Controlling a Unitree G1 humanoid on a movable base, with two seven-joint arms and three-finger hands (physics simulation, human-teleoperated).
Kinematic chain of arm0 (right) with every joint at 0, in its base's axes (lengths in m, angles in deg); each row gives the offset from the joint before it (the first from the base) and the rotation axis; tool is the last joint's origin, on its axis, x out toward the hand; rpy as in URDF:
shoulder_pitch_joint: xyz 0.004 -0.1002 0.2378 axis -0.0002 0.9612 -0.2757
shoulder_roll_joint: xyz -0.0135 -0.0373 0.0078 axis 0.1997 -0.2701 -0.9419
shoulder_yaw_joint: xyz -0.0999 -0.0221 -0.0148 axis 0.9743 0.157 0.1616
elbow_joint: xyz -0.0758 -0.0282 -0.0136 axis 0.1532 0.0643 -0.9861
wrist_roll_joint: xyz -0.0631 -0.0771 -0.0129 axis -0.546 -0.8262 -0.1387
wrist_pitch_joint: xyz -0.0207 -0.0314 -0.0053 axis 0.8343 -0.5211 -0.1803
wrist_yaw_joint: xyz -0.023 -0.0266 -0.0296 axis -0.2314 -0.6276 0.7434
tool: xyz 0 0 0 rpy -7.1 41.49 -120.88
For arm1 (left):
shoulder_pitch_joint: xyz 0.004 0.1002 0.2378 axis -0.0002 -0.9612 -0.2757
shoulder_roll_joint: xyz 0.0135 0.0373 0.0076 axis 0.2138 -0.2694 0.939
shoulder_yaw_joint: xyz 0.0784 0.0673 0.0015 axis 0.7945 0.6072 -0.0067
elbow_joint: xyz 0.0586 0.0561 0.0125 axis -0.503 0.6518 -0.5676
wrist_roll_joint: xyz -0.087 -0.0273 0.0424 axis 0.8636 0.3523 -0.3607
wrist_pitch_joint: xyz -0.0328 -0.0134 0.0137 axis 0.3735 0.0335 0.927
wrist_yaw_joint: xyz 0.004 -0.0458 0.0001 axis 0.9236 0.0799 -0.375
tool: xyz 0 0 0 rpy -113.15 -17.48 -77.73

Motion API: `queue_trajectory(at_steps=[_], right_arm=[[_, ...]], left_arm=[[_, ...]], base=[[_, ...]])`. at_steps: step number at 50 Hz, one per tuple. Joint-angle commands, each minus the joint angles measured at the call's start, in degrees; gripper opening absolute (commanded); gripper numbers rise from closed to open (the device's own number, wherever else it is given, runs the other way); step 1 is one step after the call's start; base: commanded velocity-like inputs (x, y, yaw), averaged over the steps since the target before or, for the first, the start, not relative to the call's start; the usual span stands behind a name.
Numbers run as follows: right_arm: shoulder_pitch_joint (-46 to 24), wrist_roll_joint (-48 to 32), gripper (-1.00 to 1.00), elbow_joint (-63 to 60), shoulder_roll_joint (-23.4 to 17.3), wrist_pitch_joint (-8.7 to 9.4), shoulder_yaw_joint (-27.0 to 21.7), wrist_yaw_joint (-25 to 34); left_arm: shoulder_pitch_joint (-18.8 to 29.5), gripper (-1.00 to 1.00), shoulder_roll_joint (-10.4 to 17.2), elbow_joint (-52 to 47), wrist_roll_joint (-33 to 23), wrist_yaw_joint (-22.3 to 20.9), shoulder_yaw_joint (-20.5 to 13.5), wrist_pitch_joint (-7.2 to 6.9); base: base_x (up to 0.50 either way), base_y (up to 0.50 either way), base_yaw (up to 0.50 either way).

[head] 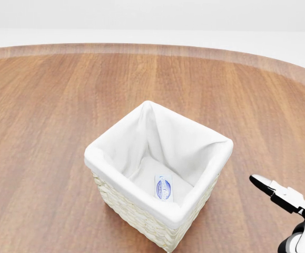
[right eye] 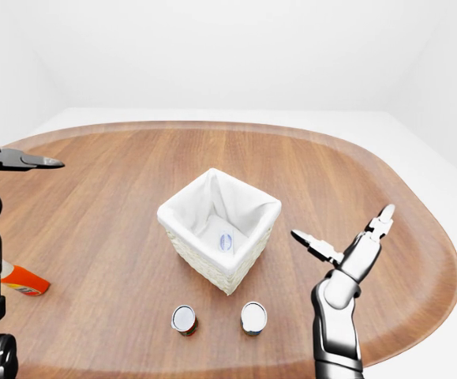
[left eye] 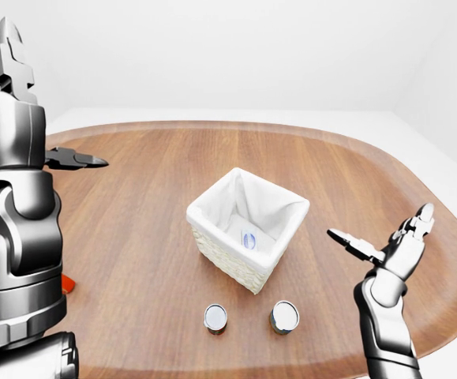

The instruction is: Pick up the alphabet soup and the cream cheese box, and put them in the basket.

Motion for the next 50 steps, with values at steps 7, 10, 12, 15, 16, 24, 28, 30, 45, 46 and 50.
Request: queue_trajectory(at_steps=[7, 10, 12, 15, 16, 24, 28, 30, 45, 46, 50], right_arm=[[1.9, -5.9, 1.0, -7.1, 2.4, 4.45, -0.8, 0.0], [2.0, -7.6, 1.0, -8.6, 2.8, 5.96, -0.3, 0.0], [2.0, -8.2, 1.0, -9.3, 3.2, 6.69, -0.1, 0.0], [2.3, -9.4, 1.0, -10.2, 3.7, 7.42, 0.7, 0.0], [2.5, -9.8, 1.0, -11.2, 3.8, 7.42, 1.3, 0.0], [2.4, -13.7, 1.0, -11.7, 4.0, 7.42, 3.4, 0.5], [3.1, -14.7, 1.0, -11.5, 4.0, 7.42, 4.2, 2.4], [3.8, -15.3, 1.0, -11.9, 4.0, 7.42, 4.5, 3.6], [5.8, -18.7, 1.0, -12.5, 3.6, 7.42, 4.9, 11.2], [5.8, -18.7, 1.0, -12.5, 3.7, 7.42, 4.7, 11.6], [6.3, -18.5, 1.0, -13.2, 3.9, 7.42, 4.2, 13.3]], left_arm=[[2.3, 1.0, -1.9, 2.1, -5.3, -4.2, -2.7, 0.0], [2.3, 1.0, -2.1, 2.2, -5.6, -4.3, -2.8, 0.0], [2.3, 1.0, -2.1, 2.5, -5.6, -4.1, -2.8, 0.0], [2.5, 1.0, -2.1, 2.6, -5.7, -4.1, -2.8, 0.0], [2.5, 1.0, -2.1, 2.9, -5.6, -4.0, -2.9, 0.0], [2.2, 1.0, -2.1, 2.5, -5.5, -4.1, -2.9, 0.0], [2.1, 1.0, -2.1, 2.3, -5.5, -4.2, -3.0, 0.0], [2.1, 1.0, -2.1, 2.5, -5.5, -4.2, -2.9, 0.0], [2.5, 1.0, -2.0, 2.7, -5.8, -4.4, -3.0, 0.0], [2.5, 1.0, -2.0, 2.7, -5.7, -4.3, -2.9, 0.0], [2.3, 1.0, -1.9, 1.7, -6.0, -4.9, -2.8, 0.0]], base=[[0.0, 0.0, 0.0], [0.0, 0.0, 0.0], [0.0, 0.0, 0.0], [0.0, 0.0, 0.0], [0.0, 0.0, 0.0], [0.0, 0.0, 0.0], [0.0, 0.0, 0.0], [0.0, 0.0, 0.0], [0.0, 0.0, 0.0], [0.0, 0.0, 0.0], [0.0, 0.0, 0.0]])
